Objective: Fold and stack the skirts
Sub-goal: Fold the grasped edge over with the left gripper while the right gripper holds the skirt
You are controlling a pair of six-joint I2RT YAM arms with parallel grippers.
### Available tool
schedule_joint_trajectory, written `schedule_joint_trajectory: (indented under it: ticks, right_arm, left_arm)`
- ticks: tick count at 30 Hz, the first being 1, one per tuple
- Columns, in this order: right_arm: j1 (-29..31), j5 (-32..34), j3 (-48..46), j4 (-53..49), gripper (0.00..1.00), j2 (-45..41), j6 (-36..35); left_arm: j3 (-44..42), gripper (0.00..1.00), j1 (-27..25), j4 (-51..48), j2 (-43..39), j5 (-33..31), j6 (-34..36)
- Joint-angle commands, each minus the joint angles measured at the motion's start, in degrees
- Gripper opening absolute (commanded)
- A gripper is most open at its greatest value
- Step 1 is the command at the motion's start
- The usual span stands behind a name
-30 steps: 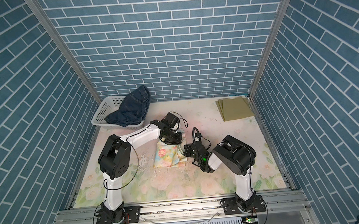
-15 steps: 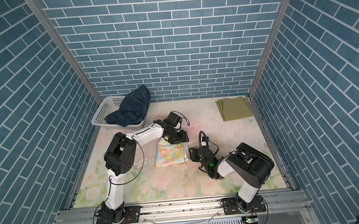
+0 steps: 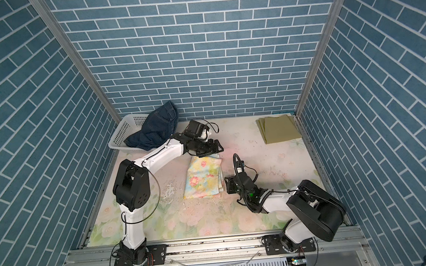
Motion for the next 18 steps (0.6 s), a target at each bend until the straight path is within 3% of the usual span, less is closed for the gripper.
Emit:
schedule_joint_trajectory:
  ticks: [1, 12, 18]
  right_arm:
    - [2.87, 0.21, 5.14, -0.74, 0.28, 2.59, -3.6]
    - [8.11, 2.34, 11.15, -3.76, 0.23, 7.56, -7.31]
    - [8.73, 0.32, 10.18, 1.69, 0.23, 12.75, -8.99]
  left_arm:
    - [-2.37, 0.81, 2.01, 1.64, -0.82, 2.29, 0.65]
    - [-10.22, 0.81, 3.44, 10.65, -1.26, 4.79, 1.41]
    - [-13.05, 0.81, 4.19, 18.56, 0.78, 6.28, 2.31]
